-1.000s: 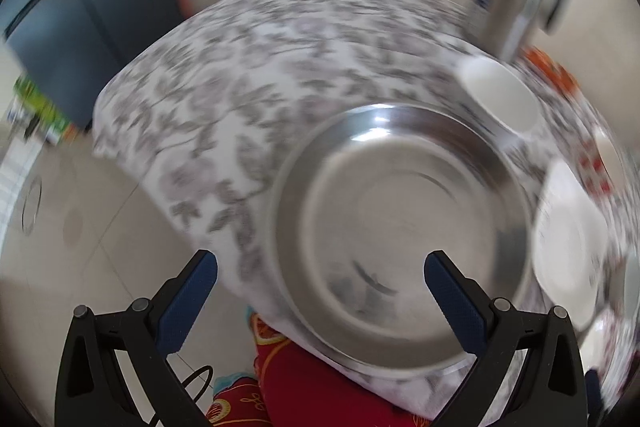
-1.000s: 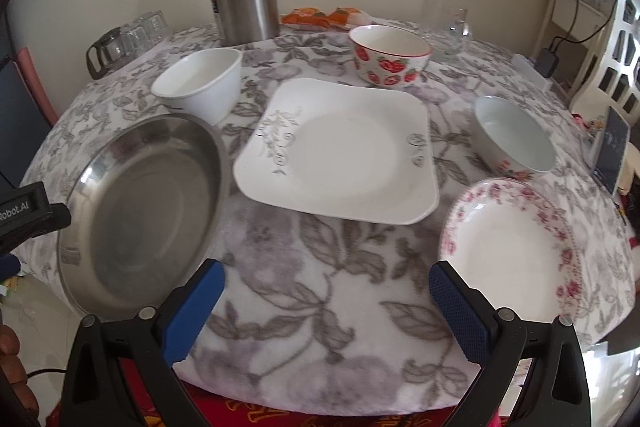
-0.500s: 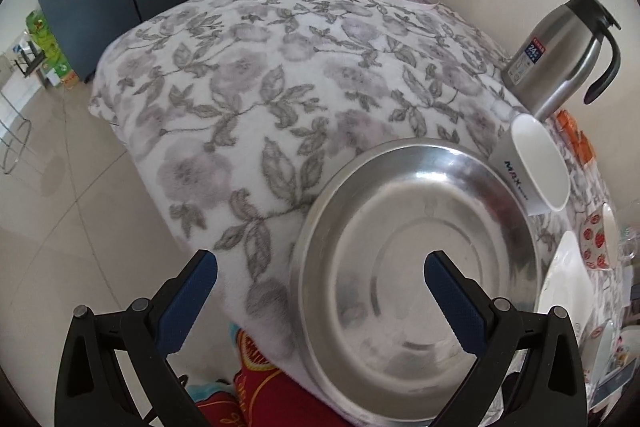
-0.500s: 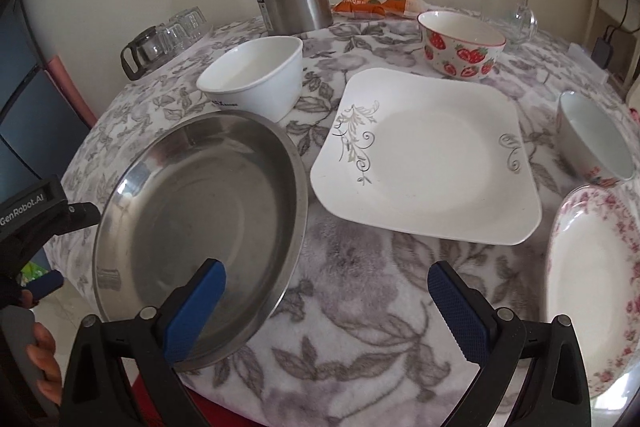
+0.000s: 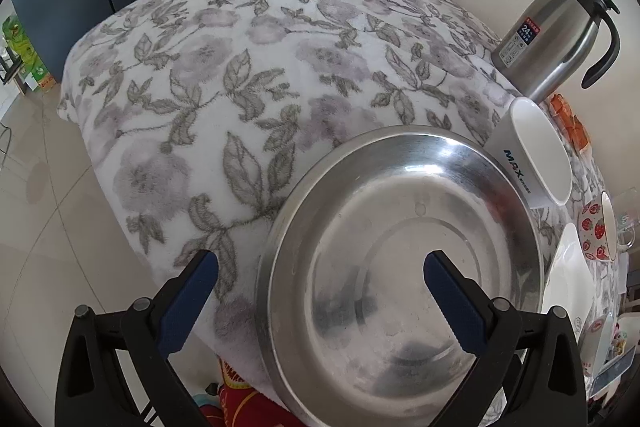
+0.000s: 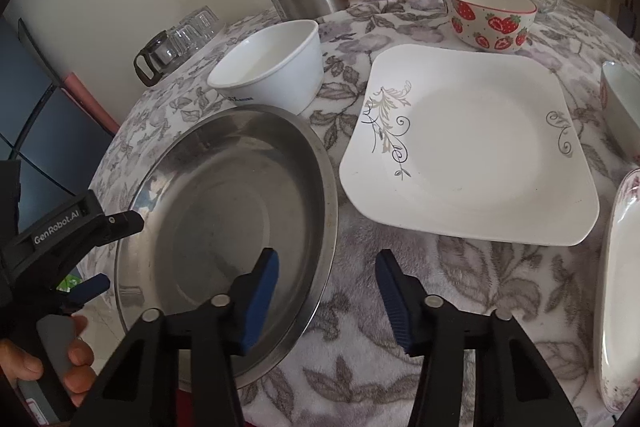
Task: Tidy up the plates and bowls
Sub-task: 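Close the left tool on the steel tray rim while the right tool grips it too, then lift the steel tray off the table with both tools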
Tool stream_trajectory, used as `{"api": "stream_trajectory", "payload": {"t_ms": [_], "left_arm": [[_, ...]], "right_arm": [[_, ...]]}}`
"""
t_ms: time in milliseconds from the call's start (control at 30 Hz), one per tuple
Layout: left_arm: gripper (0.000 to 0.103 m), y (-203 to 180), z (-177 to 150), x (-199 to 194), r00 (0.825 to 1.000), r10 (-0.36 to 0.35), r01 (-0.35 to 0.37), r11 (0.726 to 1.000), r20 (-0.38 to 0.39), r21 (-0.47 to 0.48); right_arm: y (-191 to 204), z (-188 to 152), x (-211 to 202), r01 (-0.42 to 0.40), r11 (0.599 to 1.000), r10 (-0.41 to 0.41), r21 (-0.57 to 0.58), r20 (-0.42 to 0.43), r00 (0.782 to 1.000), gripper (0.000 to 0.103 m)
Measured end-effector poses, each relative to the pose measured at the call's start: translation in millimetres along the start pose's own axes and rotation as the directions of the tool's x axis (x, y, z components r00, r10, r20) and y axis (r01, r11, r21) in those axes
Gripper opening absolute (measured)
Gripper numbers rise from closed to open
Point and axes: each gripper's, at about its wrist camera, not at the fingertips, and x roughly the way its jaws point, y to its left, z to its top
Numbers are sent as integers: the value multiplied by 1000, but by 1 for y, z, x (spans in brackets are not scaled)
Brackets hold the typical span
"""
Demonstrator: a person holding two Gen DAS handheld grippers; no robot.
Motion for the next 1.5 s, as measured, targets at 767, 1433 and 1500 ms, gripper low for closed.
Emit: {"api": "stream_trajectory", "payload": {"t_ms": [767, 1433, 1500], "left_arm": [[35, 16, 7, 24, 999, 44, -45, 998, -28, -35], [21, 13, -7, -3, 999, 32, -32, 999, 22, -6], [20, 12, -9, -5, 999, 27, -27, 1000, 22, -4]], "right_arm": [[-7, 9, 25, -43, 999, 44, 25, -29, 999, 21], [7, 10, -7, -77, 992, 77, -103, -3, 997, 20], [4, 10, -9, -80, 992, 80, -98, -4, 997, 20]]}}
